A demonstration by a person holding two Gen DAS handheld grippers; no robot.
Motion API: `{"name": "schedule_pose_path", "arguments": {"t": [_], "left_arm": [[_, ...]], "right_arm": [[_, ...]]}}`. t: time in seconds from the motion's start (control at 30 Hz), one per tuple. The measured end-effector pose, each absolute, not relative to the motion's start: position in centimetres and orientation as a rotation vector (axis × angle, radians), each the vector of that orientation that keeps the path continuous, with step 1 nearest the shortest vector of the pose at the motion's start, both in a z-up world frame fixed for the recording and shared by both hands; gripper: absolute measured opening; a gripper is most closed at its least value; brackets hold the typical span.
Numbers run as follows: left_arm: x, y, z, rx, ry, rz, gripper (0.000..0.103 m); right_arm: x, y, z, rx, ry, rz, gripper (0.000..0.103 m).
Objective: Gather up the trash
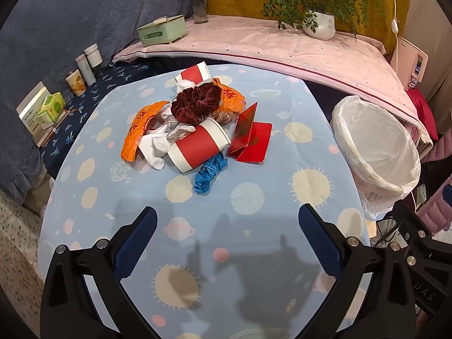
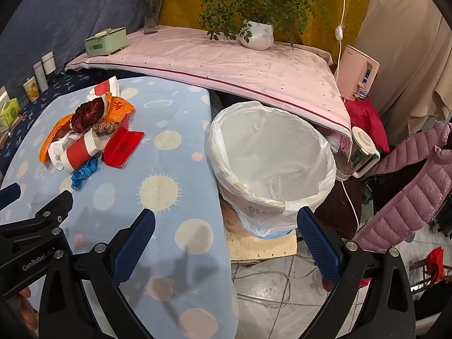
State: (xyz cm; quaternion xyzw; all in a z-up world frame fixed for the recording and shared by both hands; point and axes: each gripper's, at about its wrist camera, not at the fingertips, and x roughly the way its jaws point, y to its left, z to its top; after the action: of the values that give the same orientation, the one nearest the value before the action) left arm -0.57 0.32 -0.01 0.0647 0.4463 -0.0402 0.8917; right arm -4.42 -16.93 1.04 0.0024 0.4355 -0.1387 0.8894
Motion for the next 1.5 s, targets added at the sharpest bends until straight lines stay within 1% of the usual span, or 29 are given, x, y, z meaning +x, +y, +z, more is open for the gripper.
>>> {"name": "schedule_pose_path", "arguments": {"t": [1.5], "left_arm": [[-0.17,0.08,0.63,0.135,0.921,-0.088,0.096]], "right_arm": [[-4.14,-16.63,0.65,-0.005,0.909,-0.287,0.096]]}}
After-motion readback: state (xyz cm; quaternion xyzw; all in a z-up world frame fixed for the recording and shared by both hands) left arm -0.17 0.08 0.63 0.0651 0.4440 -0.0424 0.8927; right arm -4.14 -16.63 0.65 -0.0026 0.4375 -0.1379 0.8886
